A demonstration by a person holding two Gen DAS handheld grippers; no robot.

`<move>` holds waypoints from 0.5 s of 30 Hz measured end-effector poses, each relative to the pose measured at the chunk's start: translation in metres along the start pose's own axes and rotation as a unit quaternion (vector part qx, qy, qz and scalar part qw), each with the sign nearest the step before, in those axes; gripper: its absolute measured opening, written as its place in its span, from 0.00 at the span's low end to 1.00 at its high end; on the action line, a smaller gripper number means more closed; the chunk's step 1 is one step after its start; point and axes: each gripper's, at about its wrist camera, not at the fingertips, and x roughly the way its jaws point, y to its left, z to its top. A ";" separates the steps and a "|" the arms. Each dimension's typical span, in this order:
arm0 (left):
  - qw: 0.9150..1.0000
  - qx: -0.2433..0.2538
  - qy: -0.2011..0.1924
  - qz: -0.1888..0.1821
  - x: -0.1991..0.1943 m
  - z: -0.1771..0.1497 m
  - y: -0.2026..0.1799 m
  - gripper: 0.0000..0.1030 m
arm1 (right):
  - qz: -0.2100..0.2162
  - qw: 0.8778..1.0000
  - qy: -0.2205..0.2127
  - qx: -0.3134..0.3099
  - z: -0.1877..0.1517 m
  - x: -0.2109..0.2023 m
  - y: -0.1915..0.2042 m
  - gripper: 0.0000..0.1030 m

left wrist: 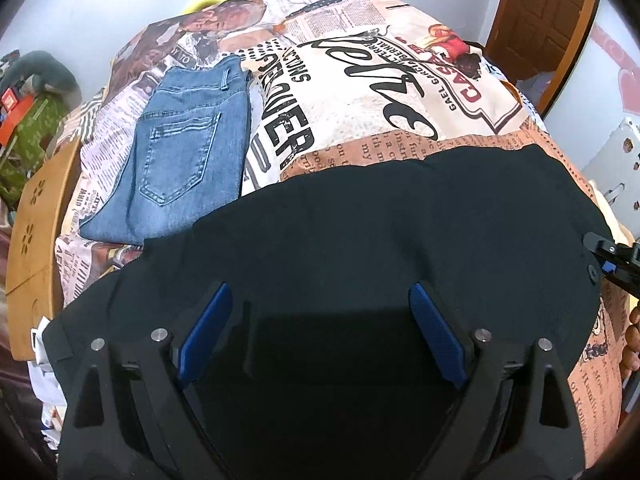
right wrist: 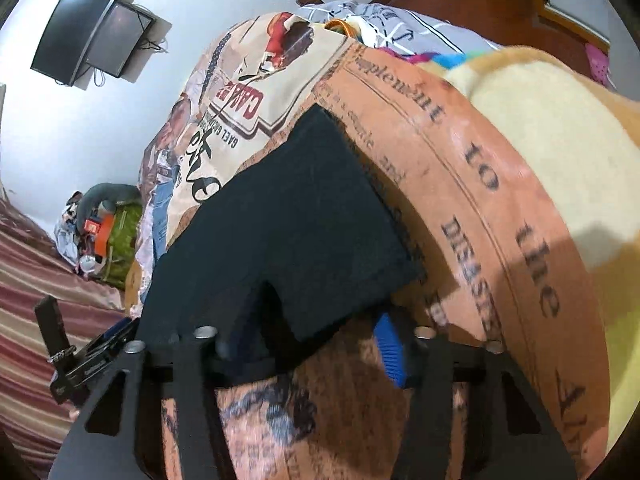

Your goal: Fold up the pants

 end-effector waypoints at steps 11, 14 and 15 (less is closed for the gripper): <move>1.000 0.006 -0.020 0.006 -0.019 -0.004 0.000 0.89 | -0.029 0.989 -0.077 -0.123 0.011 -0.023 0.051 0.07; 0.999 0.005 -0.036 0.005 -0.033 -0.004 0.002 0.89 | -0.018 0.985 -0.091 -0.145 0.017 -0.034 0.071 0.07; 0.999 0.001 -0.042 0.001 -0.039 -0.005 0.005 0.89 | -0.015 0.983 -0.098 -0.154 0.018 -0.038 0.080 0.07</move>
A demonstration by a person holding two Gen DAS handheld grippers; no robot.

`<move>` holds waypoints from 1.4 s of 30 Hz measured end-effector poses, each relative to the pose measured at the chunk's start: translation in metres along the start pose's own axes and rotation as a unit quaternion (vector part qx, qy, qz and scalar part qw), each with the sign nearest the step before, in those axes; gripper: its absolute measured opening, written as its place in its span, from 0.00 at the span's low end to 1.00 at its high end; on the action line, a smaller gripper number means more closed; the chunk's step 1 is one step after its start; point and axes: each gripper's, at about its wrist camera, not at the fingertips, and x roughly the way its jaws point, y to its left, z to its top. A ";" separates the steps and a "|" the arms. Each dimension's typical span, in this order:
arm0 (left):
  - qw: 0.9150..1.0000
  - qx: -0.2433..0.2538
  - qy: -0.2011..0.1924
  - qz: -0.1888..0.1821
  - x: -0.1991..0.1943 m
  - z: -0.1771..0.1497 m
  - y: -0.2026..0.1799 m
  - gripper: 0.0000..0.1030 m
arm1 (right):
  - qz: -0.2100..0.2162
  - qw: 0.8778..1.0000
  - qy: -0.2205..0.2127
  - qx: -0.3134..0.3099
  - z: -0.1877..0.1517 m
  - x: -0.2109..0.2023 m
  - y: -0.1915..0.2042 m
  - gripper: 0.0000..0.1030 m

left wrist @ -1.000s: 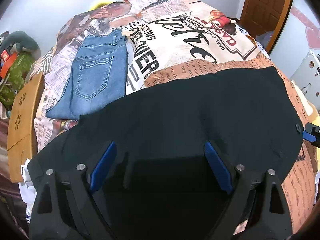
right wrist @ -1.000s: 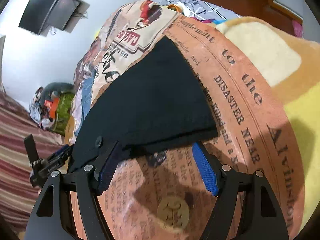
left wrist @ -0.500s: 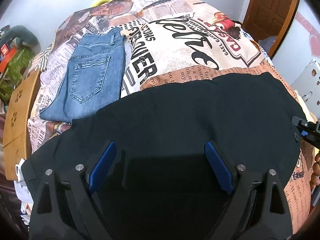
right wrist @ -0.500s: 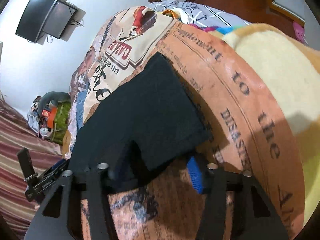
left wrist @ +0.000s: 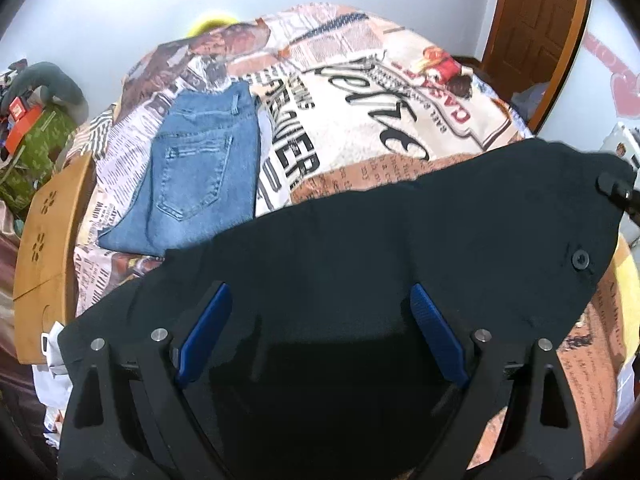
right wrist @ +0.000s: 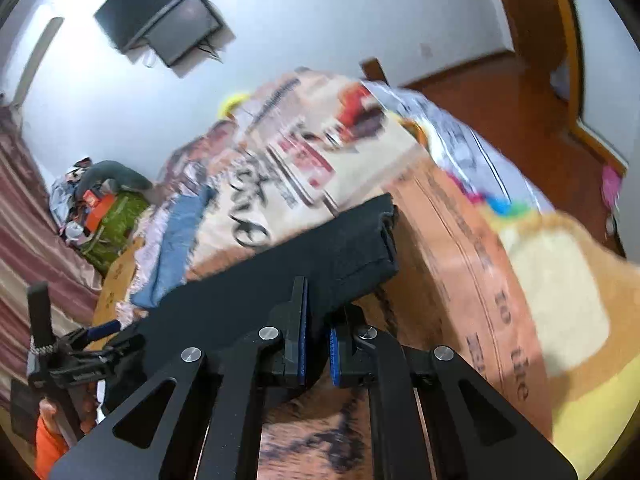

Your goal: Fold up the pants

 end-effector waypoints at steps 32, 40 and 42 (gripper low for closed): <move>0.979 -0.189 -0.057 0.052 -0.077 -0.085 0.179 0.89 | 0.137 0.940 0.170 -0.263 -0.036 0.111 0.262 0.07; 0.977 -0.204 -0.039 0.048 -0.065 -0.092 0.183 0.89 | 0.096 0.897 0.269 -0.336 -0.111 0.141 0.267 0.14; 0.978 -0.199 -0.041 0.049 -0.065 -0.089 0.179 0.89 | 0.097 0.895 0.278 -0.334 -0.113 0.136 0.262 0.19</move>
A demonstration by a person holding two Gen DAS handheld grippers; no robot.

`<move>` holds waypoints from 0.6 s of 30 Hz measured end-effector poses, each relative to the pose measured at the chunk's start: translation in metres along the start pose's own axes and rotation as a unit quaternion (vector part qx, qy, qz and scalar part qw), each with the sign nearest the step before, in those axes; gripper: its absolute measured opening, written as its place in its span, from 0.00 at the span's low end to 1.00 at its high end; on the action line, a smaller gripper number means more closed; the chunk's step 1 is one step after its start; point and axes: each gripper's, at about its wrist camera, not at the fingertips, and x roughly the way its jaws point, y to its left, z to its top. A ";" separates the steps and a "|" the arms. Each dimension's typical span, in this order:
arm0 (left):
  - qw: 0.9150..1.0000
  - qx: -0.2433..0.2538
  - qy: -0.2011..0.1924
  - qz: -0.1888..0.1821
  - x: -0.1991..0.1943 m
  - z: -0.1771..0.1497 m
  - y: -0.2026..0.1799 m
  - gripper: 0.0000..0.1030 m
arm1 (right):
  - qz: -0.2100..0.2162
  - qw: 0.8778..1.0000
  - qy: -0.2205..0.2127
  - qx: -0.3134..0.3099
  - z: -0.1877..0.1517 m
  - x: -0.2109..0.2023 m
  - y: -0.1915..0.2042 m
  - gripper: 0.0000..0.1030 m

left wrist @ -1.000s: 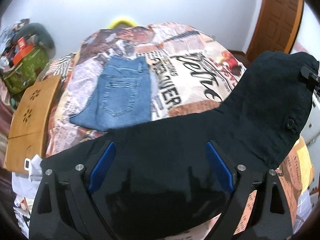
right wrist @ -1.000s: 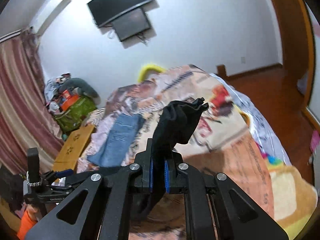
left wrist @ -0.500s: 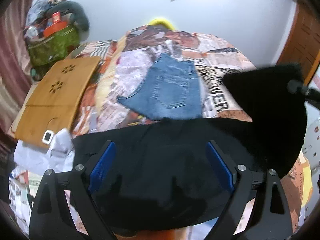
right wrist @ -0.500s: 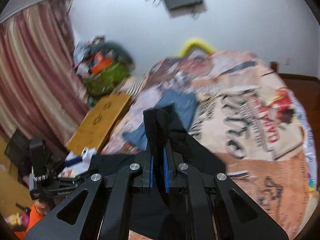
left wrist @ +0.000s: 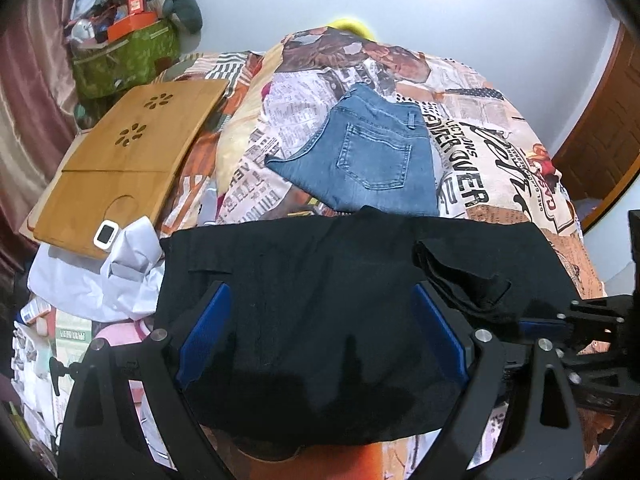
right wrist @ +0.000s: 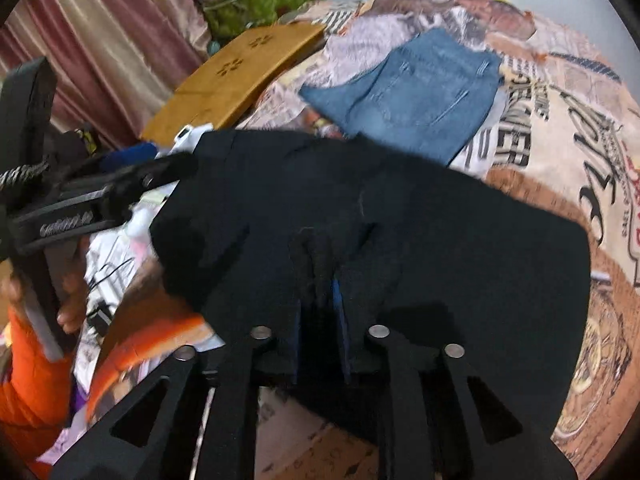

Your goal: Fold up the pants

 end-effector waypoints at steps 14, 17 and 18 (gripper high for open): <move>0.996 0.045 0.041 -0.064 0.026 0.017 -0.075 0.89 | -0.078 0.992 -0.098 0.010 -0.014 -0.088 -0.049 0.53; 0.994 0.071 0.054 -0.070 0.037 0.017 -0.099 0.89 | -0.093 0.992 -0.076 0.027 -0.018 -0.076 -0.069 0.53; 0.992 0.084 0.062 -0.071 0.043 0.015 -0.111 0.89 | -0.093 0.993 -0.067 0.033 -0.021 -0.072 -0.076 0.53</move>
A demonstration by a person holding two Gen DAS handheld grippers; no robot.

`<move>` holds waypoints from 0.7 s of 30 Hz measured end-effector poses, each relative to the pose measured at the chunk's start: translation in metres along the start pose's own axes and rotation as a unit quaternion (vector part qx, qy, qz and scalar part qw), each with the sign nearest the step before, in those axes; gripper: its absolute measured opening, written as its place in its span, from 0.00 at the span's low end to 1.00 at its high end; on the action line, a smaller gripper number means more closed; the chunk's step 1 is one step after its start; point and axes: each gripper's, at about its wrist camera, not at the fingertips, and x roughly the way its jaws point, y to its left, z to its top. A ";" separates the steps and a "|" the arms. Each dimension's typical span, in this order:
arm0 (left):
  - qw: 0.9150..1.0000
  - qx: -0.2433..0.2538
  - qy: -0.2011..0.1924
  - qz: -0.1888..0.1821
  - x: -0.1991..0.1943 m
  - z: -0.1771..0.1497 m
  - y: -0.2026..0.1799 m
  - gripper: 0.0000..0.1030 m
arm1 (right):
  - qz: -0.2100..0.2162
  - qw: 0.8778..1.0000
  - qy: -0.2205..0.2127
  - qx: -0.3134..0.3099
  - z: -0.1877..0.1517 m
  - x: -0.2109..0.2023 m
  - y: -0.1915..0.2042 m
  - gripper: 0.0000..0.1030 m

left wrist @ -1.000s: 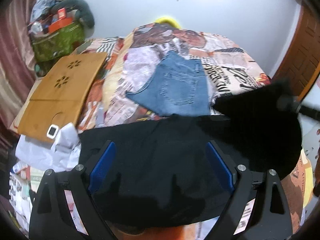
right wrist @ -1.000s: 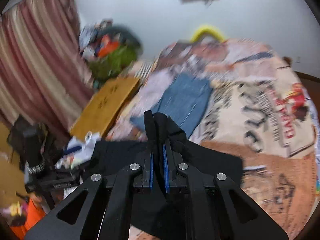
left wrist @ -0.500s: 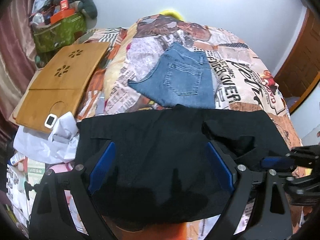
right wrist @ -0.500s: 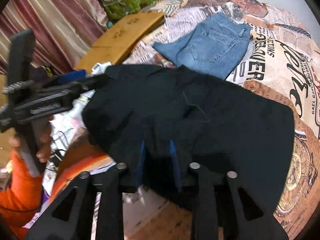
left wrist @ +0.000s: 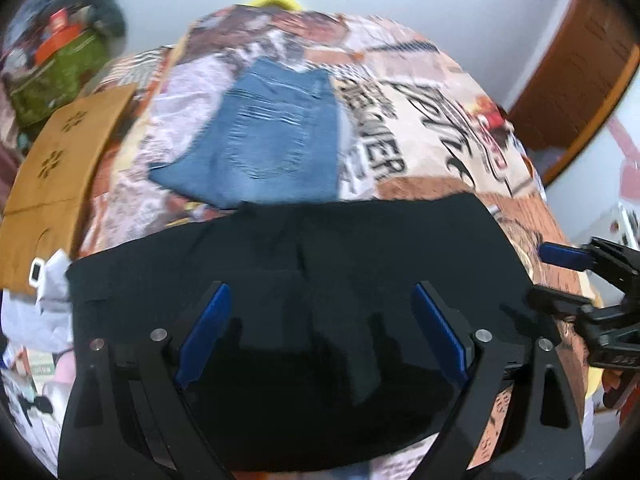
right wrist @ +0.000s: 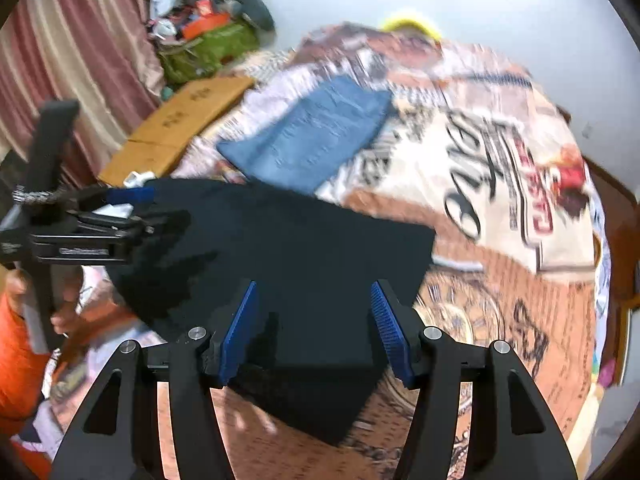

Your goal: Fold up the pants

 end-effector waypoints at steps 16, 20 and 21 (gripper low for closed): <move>0.995 0.080 0.018 0.064 0.032 -0.022 -0.029 0.99 | 0.008 0.999 0.035 0.034 -0.038 0.026 -0.024 0.73; 0.994 0.070 0.016 0.078 0.025 -0.029 -0.020 0.99 | 0.014 0.998 0.036 0.055 -0.039 0.024 -0.029 0.73; 0.994 0.068 0.014 0.084 0.022 -0.031 -0.018 0.99 | 0.013 0.998 0.034 0.058 -0.038 0.022 -0.029 0.73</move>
